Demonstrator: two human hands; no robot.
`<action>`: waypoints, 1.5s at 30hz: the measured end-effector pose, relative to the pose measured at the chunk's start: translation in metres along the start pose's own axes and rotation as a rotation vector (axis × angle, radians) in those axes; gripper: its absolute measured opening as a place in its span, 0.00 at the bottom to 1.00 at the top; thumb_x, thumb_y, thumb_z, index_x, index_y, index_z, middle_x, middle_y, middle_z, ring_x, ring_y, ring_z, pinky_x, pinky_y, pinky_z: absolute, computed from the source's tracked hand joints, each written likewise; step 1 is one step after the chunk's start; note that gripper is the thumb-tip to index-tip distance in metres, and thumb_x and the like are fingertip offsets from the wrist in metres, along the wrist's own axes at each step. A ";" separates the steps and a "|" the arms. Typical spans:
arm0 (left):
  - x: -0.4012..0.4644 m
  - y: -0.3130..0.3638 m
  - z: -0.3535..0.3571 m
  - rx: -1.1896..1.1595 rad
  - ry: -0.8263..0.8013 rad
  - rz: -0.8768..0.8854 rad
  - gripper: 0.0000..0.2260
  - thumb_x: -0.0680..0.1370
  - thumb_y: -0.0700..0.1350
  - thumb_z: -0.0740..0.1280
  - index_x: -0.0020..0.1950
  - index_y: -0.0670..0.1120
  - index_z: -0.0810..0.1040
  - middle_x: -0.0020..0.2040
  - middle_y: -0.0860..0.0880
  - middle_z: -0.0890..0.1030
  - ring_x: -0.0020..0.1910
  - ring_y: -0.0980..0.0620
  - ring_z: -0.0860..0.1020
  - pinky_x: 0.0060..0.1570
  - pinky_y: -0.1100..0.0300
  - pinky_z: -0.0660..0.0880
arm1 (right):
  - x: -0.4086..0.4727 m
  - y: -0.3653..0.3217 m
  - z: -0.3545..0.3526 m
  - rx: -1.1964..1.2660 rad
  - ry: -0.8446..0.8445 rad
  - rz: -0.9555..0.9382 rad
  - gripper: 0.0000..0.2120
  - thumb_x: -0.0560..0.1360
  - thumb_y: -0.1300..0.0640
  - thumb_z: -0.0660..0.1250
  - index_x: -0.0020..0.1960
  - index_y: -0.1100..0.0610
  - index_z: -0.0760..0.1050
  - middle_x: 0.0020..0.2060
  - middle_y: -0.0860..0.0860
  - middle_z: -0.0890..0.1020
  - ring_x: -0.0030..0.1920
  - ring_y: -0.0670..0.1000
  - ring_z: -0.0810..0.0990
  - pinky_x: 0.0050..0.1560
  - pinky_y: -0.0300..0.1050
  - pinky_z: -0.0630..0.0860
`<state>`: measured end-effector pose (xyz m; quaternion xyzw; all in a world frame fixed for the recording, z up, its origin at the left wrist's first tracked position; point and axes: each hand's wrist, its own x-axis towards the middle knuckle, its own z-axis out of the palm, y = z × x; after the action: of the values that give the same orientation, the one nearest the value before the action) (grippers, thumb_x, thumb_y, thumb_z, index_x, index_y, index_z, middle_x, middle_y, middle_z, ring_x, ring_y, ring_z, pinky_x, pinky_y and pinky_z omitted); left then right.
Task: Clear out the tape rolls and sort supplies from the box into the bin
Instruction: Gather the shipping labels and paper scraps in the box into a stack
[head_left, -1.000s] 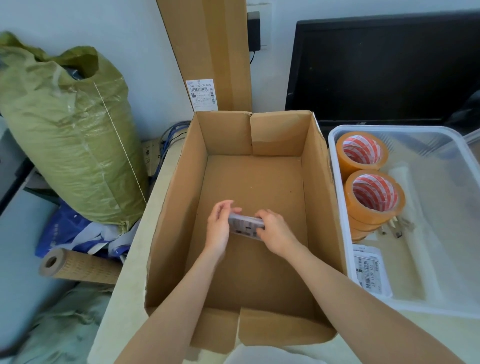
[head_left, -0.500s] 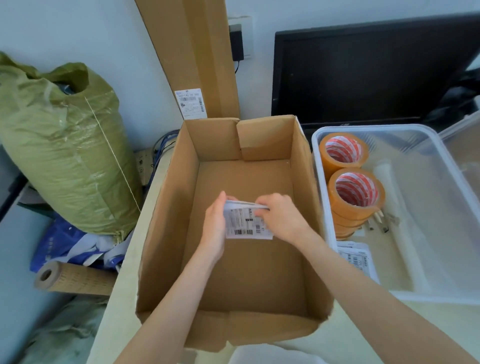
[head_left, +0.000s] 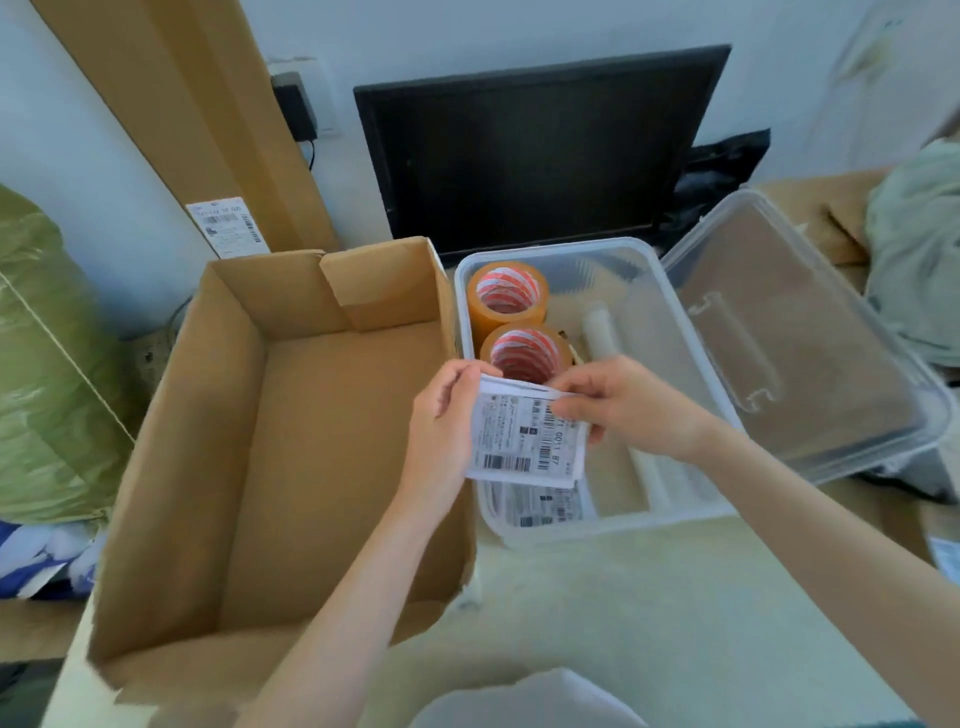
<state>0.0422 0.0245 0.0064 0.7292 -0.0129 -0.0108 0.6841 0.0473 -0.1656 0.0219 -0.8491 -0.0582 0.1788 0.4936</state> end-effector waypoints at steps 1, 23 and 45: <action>-0.001 -0.002 0.006 0.019 -0.021 -0.011 0.11 0.82 0.42 0.58 0.45 0.44 0.78 0.39 0.53 0.80 0.40 0.58 0.77 0.42 0.64 0.72 | 0.001 0.006 -0.008 -0.017 -0.011 0.019 0.06 0.77 0.64 0.65 0.48 0.63 0.81 0.39 0.56 0.84 0.35 0.45 0.80 0.31 0.36 0.76; -0.017 -0.026 0.029 0.185 0.076 0.070 0.11 0.80 0.37 0.60 0.49 0.46 0.82 0.47 0.53 0.83 0.49 0.55 0.79 0.53 0.65 0.74 | 0.044 0.076 0.003 -0.217 -0.424 0.382 0.21 0.79 0.69 0.54 0.71 0.62 0.67 0.59 0.57 0.77 0.57 0.56 0.78 0.60 0.49 0.75; -0.015 -0.040 0.035 0.868 -0.153 0.349 0.12 0.79 0.38 0.62 0.43 0.53 0.79 0.41 0.58 0.81 0.43 0.52 0.76 0.48 0.57 0.63 | -0.114 0.162 0.006 0.547 1.147 0.388 0.06 0.72 0.61 0.71 0.38 0.55 0.77 0.33 0.52 0.80 0.36 0.50 0.77 0.43 0.45 0.73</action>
<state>0.0263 -0.0068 -0.0362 0.9318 -0.1889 0.0570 0.3045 -0.0739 -0.2740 -0.0920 -0.6488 0.4152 -0.2074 0.6030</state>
